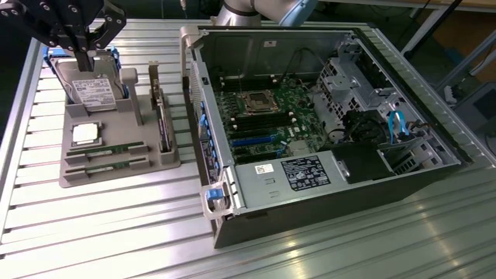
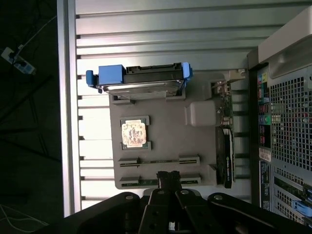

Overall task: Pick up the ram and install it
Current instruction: 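Pick up the ram and move it above insertion slot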

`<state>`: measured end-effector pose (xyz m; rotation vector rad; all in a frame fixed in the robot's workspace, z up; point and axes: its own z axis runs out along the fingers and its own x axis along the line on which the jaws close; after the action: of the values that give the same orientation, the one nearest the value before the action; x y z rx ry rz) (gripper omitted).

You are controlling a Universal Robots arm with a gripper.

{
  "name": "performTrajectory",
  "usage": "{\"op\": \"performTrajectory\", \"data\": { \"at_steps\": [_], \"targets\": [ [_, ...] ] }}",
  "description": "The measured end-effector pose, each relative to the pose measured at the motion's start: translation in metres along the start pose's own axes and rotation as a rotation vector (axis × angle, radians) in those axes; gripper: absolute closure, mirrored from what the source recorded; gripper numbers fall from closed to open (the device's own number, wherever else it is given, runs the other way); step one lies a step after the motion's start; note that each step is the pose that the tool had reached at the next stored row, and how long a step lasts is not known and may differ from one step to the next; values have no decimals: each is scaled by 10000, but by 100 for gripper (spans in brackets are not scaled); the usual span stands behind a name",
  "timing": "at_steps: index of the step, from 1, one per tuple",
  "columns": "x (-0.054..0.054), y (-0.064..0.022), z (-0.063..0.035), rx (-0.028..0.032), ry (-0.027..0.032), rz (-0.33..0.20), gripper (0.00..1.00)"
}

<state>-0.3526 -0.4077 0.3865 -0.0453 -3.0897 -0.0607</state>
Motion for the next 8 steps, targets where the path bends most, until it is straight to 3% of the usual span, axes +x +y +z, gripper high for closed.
{"op": "performTrajectory", "data": {
  "at_steps": [8],
  "targets": [
    [0, 0, 0, -3, 0, 0, 90]
  ]
}}
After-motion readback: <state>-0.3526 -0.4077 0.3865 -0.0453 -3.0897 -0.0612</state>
